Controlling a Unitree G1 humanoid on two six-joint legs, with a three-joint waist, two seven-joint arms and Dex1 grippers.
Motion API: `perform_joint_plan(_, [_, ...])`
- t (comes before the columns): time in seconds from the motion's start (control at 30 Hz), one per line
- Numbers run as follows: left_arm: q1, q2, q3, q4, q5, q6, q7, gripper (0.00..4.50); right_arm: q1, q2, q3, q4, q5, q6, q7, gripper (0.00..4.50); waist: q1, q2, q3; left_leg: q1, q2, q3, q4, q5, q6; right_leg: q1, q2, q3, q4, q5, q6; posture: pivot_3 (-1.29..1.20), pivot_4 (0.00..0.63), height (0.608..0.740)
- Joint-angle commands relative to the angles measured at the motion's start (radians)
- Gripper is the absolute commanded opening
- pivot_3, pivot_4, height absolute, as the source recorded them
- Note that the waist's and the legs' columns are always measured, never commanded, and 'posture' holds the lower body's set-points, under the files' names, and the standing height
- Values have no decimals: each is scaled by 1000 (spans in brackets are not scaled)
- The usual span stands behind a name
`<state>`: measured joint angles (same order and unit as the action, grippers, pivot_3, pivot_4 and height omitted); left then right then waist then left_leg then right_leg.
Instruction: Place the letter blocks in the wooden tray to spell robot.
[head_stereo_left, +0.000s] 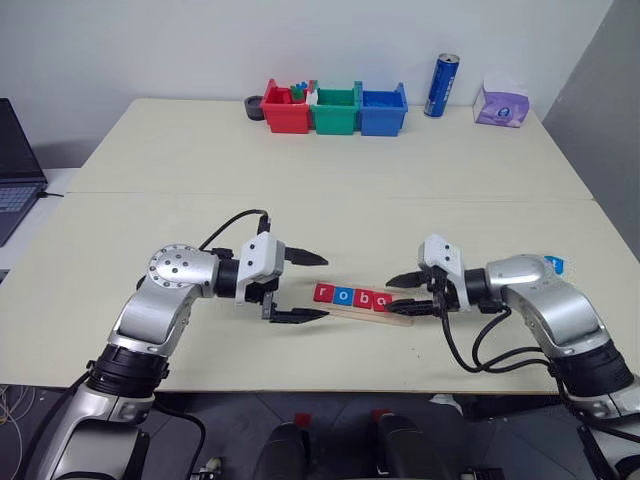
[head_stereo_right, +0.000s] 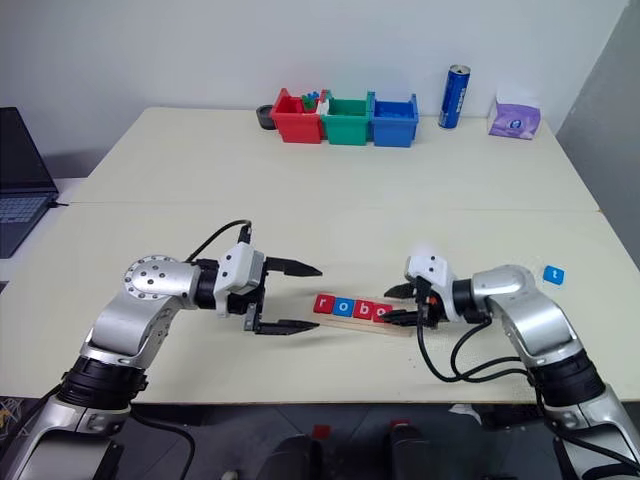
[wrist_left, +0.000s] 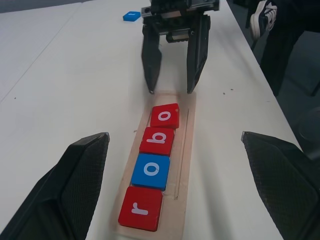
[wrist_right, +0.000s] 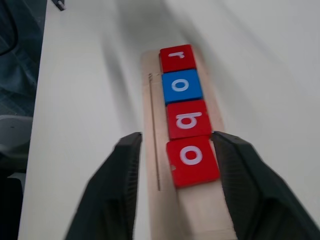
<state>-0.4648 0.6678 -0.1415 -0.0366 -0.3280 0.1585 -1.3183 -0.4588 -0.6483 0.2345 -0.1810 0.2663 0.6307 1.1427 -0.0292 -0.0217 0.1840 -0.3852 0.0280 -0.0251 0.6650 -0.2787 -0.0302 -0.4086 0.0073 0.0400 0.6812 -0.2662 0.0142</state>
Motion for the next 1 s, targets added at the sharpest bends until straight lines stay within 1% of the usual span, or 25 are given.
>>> perform_joint_plan(0.03, [-11,0,4,-7,0,-22,-1,4500,17,3,20,-45,-5,-39,-14,978,0,0,0,0,0,0,0,0,0,0,0,0,0,0,0,0,150,740])
perform_joint_plan(0.1, [-10,1,4,-8,-1,-23,-2,4500,30,6,37,-49,-19,-52,-30,252,0,0,0,0,0,0,0,0,0,0,0,0,0,0,0,0,150,740])
perform_joint_plan(0.13, [-10,1,3,-10,-1,-22,-1,4500,37,8,45,-49,-29,-61,-41,16,0,0,0,0,0,0,0,0,0,0,0,0,0,0,0,0,150,740])
perform_joint_plan(0.5, [4,8,8,-22,-2,-24,2,4500,50,40,80,-58,-61,-67,-112,16,0,0,0,0,0,0,0,0,0,0,0,0,0,0,0,0,150,740])
perform_joint_plan(1.0, [-7,2,4,-14,2,-22,6,4500,23,56,99,-32,-98,-86,-151,16,0,0,0,0,0,0,0,0,0,0,0,0,0,0,0,0,150,740])
